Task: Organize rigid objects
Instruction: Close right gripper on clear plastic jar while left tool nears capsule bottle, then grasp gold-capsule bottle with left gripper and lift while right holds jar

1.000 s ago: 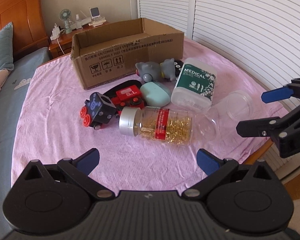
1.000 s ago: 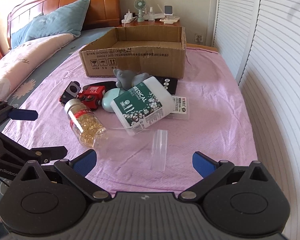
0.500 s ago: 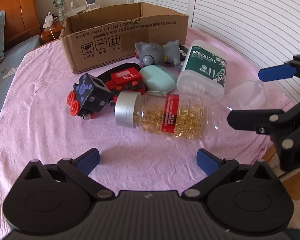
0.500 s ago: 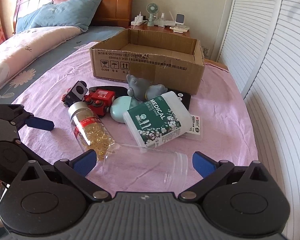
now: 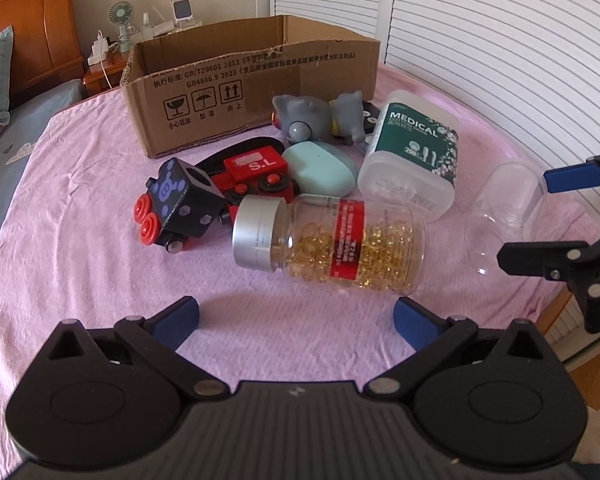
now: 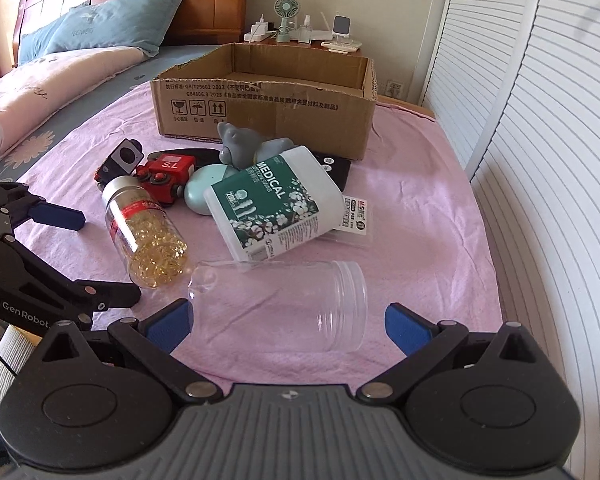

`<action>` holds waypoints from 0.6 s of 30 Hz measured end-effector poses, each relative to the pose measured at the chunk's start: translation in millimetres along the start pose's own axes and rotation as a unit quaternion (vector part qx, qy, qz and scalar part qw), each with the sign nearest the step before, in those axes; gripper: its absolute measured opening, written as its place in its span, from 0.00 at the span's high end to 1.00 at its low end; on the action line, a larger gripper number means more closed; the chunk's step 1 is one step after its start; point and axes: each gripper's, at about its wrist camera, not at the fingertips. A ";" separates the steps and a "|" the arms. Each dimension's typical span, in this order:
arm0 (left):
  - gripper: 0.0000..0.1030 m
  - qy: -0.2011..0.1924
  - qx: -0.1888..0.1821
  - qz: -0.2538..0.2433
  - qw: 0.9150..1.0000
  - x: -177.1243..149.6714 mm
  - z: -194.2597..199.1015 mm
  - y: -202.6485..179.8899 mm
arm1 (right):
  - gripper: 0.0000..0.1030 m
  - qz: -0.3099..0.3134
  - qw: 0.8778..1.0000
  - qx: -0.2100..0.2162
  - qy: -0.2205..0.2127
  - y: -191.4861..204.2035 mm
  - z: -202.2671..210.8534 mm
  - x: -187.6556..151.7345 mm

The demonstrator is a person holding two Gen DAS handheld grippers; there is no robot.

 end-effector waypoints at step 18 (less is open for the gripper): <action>0.00 -0.026 -0.014 -0.006 1.000 2.3 -6.0 -10.7 | 0.00 -0.006 0.999 0.030 0.020 -11.6 -20.1 -21.4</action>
Point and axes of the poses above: each gripper's, at about its wrist camera, not at the fingertips, and z roughly against the way its jaws point, y to its left, x to its top, and after that the axes turned 13 degrees about -y, right-handed
